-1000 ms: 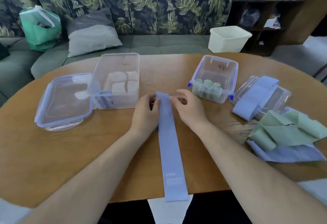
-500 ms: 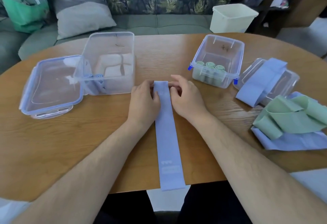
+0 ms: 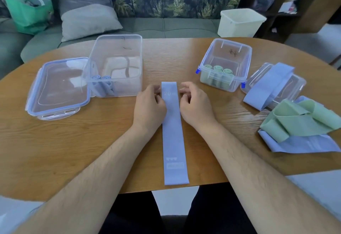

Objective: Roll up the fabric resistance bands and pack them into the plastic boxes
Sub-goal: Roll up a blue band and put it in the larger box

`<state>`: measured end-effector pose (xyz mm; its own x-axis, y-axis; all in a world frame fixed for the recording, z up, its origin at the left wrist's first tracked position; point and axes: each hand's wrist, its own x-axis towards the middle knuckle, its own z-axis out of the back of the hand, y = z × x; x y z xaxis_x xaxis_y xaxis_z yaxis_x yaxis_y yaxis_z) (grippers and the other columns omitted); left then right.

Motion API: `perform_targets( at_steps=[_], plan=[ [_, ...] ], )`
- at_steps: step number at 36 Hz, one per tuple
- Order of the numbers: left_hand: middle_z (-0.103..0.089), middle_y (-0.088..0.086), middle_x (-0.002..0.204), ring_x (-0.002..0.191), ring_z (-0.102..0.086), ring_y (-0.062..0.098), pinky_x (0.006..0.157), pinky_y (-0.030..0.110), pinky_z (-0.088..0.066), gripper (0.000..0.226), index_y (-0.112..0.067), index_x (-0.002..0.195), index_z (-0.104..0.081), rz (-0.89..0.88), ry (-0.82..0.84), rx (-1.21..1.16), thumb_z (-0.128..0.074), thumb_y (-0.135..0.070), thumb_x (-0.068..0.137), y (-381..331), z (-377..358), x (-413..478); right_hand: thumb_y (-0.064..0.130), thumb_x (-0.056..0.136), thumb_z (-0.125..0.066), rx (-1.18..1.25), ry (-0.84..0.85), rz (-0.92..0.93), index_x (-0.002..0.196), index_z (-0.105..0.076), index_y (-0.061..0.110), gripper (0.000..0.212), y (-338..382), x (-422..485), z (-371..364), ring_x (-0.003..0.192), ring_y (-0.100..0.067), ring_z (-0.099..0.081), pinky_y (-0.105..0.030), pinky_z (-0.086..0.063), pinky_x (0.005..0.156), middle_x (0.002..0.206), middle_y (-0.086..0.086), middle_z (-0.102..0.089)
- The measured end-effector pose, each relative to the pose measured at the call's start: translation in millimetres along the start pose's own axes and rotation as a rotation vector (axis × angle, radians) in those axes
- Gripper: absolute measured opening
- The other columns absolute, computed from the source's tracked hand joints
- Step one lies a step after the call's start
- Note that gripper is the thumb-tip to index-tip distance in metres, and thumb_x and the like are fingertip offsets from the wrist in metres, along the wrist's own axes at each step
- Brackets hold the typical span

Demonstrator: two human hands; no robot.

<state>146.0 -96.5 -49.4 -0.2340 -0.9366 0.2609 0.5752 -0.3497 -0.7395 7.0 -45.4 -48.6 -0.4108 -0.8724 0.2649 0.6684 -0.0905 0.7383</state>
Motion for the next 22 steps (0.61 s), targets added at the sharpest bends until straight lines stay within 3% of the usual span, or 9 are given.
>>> perform_targets(
  at_steps=[6, 11, 14, 17, 22],
  plan=[
    [-0.066, -0.001, 0.125, 0.118, -0.055, 0.018, 0.097, 0.025, -0.045, 0.041, -0.011, 0.135, -0.058, -0.060, 0.080, 0.024, -0.050, -0.008, 0.095, 4, 4, -7, 0.008, 0.092, -0.045, 0.015, 0.079, 0.013, 0.131, -0.059, 0.024, 0.044, 3, -4, 1, 0.114, -0.010, -0.061, -0.029, -0.050, 0.096, 0.119, 0.007, -0.069],
    [-0.063, -0.010, 0.106, 0.100, -0.057, 0.004, 0.076, 0.002, -0.035, 0.031, -0.012, 0.122, -0.062, 0.011, -0.005, -0.011, -0.051, -0.006, 0.095, 1, 9, -12, 0.007, 0.093, -0.048, -0.009, -0.021, -0.035, 0.132, -0.059, 0.017, 0.042, 6, -11, 2, 0.106, -0.010, -0.061, -0.028, -0.051, 0.092, 0.115, 0.004, -0.069],
    [-0.068, -0.006, 0.112, 0.103, -0.059, 0.006, 0.078, 0.002, -0.035, 0.032, -0.012, 0.123, -0.063, -0.027, 0.035, -0.005, -0.050, -0.006, 0.095, 0, 10, -15, 0.006, 0.094, -0.047, 0.022, 0.022, -0.035, 0.132, -0.059, 0.020, 0.042, 8, -16, 2, 0.106, -0.007, -0.061, -0.021, -0.049, 0.088, 0.117, 0.005, -0.069],
    [-0.069, -0.004, 0.117, 0.106, -0.059, 0.006, 0.080, 0.005, -0.036, 0.033, -0.012, 0.125, -0.064, -0.042, 0.061, -0.010, -0.050, -0.006, 0.096, -2, 12, -16, 0.007, 0.094, -0.046, 0.026, 0.048, -0.014, 0.133, -0.058, 0.022, 0.044, 11, -20, 3, 0.107, -0.008, -0.061, -0.025, -0.050, 0.089, 0.119, 0.006, -0.069],
    [-0.069, -0.004, 0.109, 0.097, -0.059, 0.005, 0.075, 0.002, -0.036, 0.025, -0.013, 0.117, -0.064, 0.022, -0.033, -0.024, -0.051, -0.009, 0.096, 0, 14, -21, 0.010, 0.094, -0.049, 0.008, -0.046, -0.098, 0.135, -0.057, 0.017, 0.042, 10, -26, 2, 0.105, -0.009, -0.061, -0.032, -0.055, 0.091, 0.114, 0.005, -0.066]
  ],
)
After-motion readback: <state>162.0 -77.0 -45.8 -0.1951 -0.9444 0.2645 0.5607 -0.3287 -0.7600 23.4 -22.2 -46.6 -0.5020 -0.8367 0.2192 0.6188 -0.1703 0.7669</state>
